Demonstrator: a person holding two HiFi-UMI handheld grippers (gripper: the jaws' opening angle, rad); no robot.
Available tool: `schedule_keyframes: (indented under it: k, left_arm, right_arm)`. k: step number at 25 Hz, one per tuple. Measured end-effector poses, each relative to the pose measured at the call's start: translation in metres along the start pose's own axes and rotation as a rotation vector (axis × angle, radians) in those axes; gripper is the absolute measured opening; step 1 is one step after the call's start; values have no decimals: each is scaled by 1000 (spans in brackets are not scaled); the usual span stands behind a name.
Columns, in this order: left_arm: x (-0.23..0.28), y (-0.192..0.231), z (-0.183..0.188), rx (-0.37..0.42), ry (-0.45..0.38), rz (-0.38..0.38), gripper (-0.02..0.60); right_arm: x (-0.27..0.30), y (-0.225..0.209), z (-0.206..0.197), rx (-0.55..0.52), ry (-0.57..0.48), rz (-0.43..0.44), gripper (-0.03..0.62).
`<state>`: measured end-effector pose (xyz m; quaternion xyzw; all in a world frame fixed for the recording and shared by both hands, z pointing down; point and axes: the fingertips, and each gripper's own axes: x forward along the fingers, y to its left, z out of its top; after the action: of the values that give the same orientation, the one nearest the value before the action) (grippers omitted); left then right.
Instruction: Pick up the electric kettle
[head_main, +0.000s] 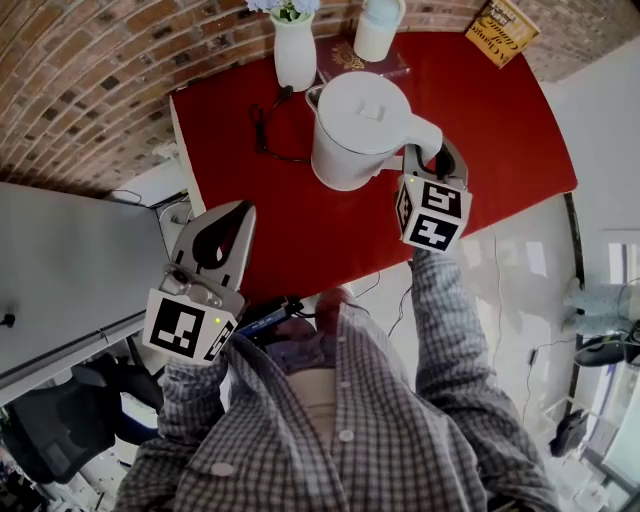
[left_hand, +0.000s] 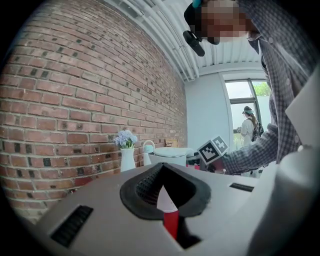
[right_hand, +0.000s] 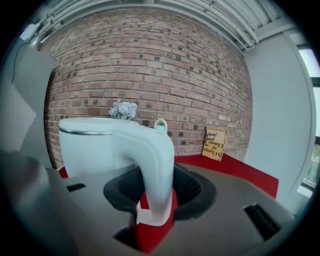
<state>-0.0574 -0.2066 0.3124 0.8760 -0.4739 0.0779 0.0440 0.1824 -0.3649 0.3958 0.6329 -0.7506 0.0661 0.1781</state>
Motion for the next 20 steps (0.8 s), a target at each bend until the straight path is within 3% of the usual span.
schedule_keyframes:
  k: [11, 17, 20]
  left_arm:
    - [7, -12, -7, 24, 54, 11, 0]
    - [6, -16, -11, 28, 86, 11, 0]
    - [8, -20, -18, 71, 136, -11, 0]
  right_arm:
    - [3, -9, 6, 195, -93, 16, 164]
    - [8, -8, 15, 206, -134, 15, 167]
    - [4, -10, 25, 225, -172, 23, 166]
